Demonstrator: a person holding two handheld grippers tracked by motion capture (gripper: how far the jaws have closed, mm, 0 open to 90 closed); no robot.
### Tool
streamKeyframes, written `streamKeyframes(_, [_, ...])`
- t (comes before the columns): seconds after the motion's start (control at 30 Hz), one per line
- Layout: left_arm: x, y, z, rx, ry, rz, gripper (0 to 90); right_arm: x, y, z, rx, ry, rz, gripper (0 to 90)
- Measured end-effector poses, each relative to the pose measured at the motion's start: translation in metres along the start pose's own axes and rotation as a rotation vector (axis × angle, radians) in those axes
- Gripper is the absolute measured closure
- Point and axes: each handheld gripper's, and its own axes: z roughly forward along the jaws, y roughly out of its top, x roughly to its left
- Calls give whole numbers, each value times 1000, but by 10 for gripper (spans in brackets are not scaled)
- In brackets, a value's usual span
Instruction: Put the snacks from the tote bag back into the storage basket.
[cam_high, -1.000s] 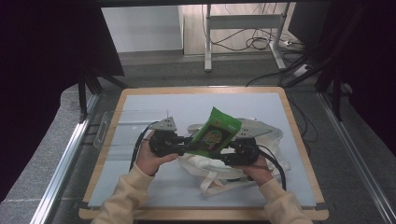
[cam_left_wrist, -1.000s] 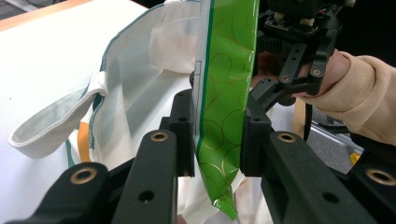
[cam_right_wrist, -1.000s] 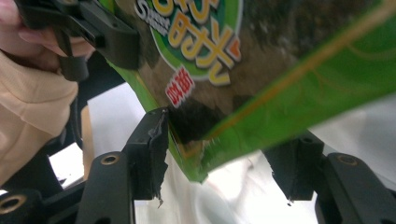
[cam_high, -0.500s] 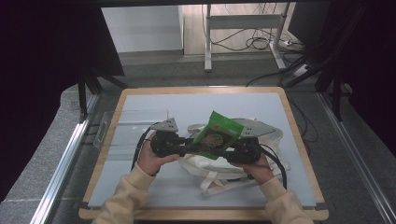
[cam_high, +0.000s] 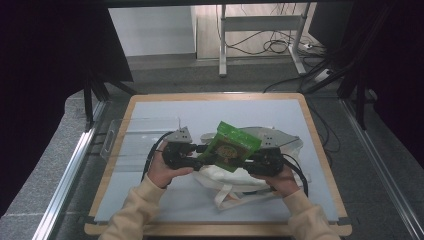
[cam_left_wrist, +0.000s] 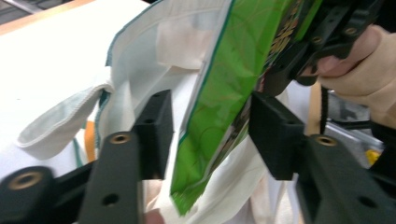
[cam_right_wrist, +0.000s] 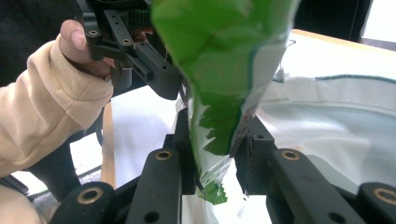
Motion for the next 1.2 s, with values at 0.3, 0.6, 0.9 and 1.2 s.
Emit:
streamKeyframes(0.3, [1,0,-6,2,19,-8,379,1,8,-17,20,-74,-24,719])
streamKeyframes(0.6, [0,-1,-7,13,33,3,380,1,11,-26,41,-117,-25,718])
streamKeyframes(0.9, [2,-1,-11,28,58,6,393,0,12,-30,96,-165,-37,718])
streamKeyframes(1.2, [0,1,-13,35,71,19,394,-4,9,-27,171,-210,-33,719])
